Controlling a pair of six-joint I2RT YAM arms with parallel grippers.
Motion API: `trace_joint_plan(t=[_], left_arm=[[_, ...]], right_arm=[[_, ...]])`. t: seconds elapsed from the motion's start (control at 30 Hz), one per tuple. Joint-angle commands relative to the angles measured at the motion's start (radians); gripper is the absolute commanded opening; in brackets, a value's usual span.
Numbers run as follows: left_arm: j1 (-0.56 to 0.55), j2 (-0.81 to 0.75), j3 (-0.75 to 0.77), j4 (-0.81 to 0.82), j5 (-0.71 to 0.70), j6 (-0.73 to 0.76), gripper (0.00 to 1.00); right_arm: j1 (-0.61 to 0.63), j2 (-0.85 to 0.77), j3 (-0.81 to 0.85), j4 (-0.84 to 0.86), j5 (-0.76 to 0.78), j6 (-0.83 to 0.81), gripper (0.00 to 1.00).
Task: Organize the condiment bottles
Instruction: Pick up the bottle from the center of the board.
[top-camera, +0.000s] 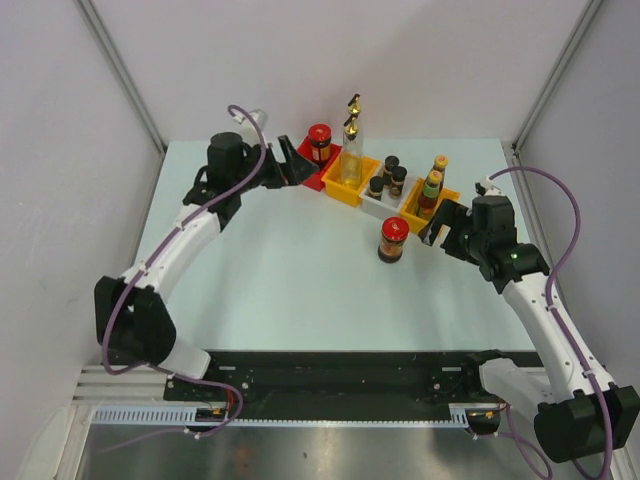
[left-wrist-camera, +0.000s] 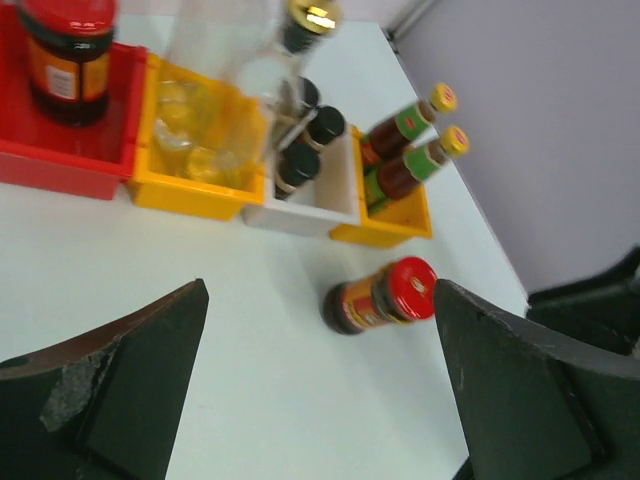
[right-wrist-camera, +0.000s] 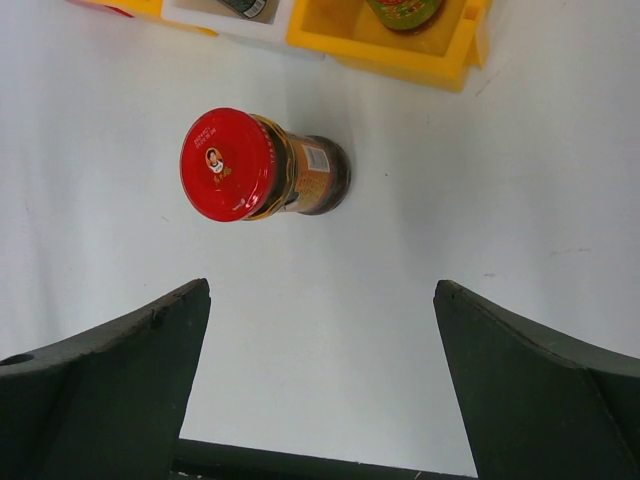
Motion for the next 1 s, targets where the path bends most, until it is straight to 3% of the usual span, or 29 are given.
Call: trace_joint_plan(t=[0.0,0.3,0.5,0.97], left_arm=[[-0.115,-0.100,-0.025,-0.112,-0.163,0.150,1.00],[-0.364,-0.080,-0.095,-0.025,-0.213,0.199,1.00],[-0.501,-0.014,-0.101,0.058,-0.301,0.257,0.99],[-0.636,0.328,0.168,0.010,-0.479,0.349,1.00]], right_arm=[[-0.005,-0.021,0.006,-0.007,0.019,0.000,0.99],[-0.006,-0.012,0.006,0.001,0.025,-0.006,1.00],[-0.006,-0.021,0.006,-0.028,0.114,-0.020,1.00],[-0.068,-0.053,0.006,-0.083,0.162,-0.031,0.99]])
